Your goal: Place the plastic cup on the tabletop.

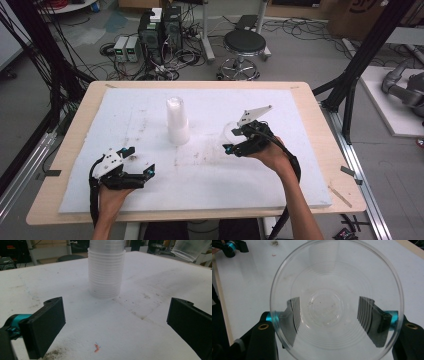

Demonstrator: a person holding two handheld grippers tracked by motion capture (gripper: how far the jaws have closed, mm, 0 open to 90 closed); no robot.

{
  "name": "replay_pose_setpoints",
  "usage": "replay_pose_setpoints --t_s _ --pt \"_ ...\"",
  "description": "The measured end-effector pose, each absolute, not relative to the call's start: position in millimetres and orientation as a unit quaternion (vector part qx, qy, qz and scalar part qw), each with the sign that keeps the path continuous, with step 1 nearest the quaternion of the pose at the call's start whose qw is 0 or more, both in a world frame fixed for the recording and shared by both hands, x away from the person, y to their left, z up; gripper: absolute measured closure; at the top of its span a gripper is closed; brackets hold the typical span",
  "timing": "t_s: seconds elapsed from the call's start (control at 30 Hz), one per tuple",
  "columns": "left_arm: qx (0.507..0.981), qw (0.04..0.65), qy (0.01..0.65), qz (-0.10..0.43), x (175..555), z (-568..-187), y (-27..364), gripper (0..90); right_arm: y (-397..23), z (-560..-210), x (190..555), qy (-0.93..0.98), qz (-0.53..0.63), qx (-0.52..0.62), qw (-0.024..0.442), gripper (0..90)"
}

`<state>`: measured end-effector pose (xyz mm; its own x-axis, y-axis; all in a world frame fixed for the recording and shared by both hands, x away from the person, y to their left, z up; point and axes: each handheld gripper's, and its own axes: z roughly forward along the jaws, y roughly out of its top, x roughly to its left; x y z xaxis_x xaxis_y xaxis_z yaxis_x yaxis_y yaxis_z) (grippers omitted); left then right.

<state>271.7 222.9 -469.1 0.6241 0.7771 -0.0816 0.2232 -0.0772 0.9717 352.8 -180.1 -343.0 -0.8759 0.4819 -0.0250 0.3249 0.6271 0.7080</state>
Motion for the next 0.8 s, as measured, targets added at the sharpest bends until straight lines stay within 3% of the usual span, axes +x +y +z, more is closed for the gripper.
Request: replay_pose_setpoints --t_s 0.8 --pt "0.684 0.585 0.366 0.236 271.3 -469.9 225.5 1.7 -150.6 -383.0 363.8 0.924 0.277 0.242 0.108 35.8"
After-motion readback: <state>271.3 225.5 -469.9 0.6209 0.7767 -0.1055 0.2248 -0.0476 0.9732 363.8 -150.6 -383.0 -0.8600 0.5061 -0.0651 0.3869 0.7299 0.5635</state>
